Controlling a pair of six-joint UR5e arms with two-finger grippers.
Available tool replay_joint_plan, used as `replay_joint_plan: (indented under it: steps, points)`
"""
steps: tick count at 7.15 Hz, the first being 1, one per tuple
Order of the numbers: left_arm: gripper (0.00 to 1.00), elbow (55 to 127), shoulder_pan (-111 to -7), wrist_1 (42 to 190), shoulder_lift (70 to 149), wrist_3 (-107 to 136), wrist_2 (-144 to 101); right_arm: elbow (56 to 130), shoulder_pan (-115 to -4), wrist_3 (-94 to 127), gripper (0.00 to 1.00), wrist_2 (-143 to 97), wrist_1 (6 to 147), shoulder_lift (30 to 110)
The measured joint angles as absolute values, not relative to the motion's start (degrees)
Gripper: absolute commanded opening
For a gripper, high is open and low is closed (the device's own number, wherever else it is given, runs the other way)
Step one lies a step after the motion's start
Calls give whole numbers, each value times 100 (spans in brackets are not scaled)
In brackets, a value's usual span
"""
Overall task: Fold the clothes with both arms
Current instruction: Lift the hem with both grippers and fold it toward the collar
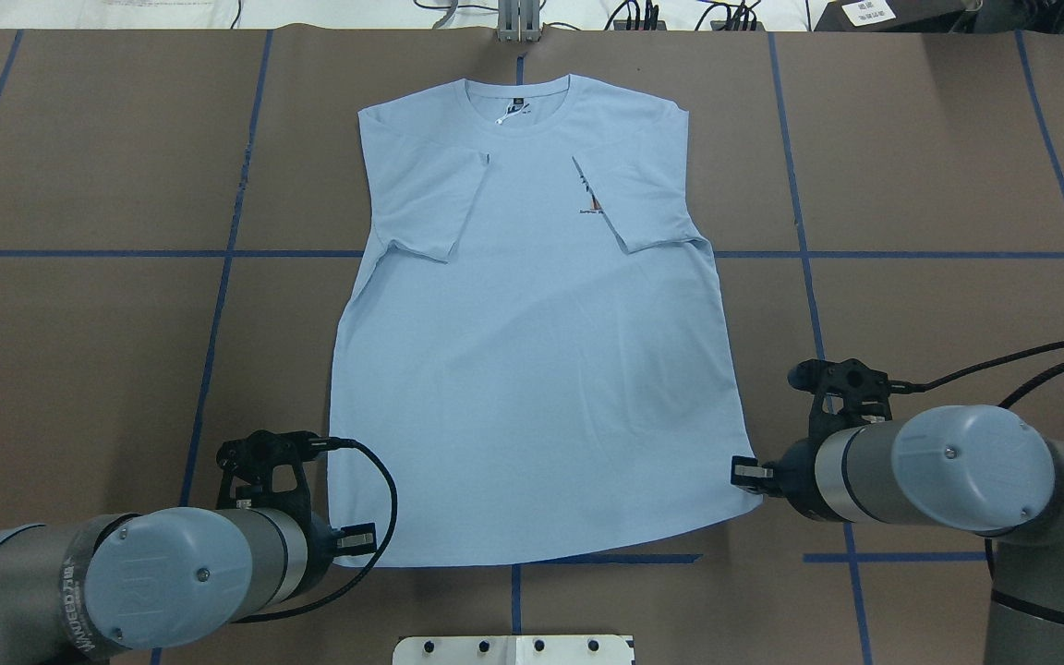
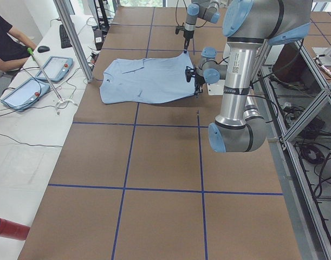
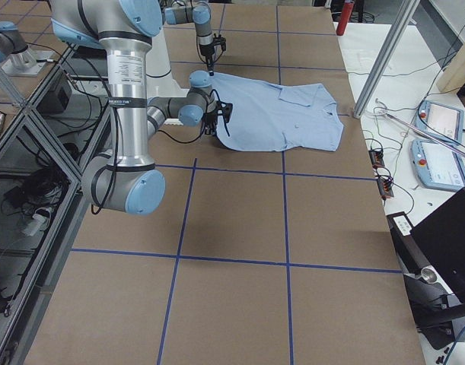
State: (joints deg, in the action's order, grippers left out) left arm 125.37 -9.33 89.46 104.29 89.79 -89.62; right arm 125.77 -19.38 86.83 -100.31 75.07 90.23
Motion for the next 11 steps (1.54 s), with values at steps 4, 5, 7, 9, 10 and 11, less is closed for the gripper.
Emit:
replay_joint_plan:
  steps: [4, 5, 7, 9, 10, 11]
  points:
    - [0, 13723, -605, 7785, 10412, 7970, -9041, 13428, -1381, 8698, 0, -11206, 7515, 9471]
    - [0, 13993, -449, 7507, 10406, 7867, -9050, 13566, -1351, 8702, 0, -11486, 7515, 9504]
    - [0, 14101, -336, 7339, 10467, 7804, -9065, 13646, -1699, 8695, 0, -11741, 7513, 9515]
    - [0, 13964, -748, 7331, 10721, 7674, -9091, 13420, -2285, 8656, 0, -11741, 7507, 9317]
    - [0, 13748, -1231, 7343, 10964, 7564, -9201, 13199, -2639, 8632, 0, -11738, 7503, 9151]
    - [0, 13462, -1687, 7365, 11178, 7492, -9360, 12946, -2989, 8616, 0, -11738, 7495, 8997]
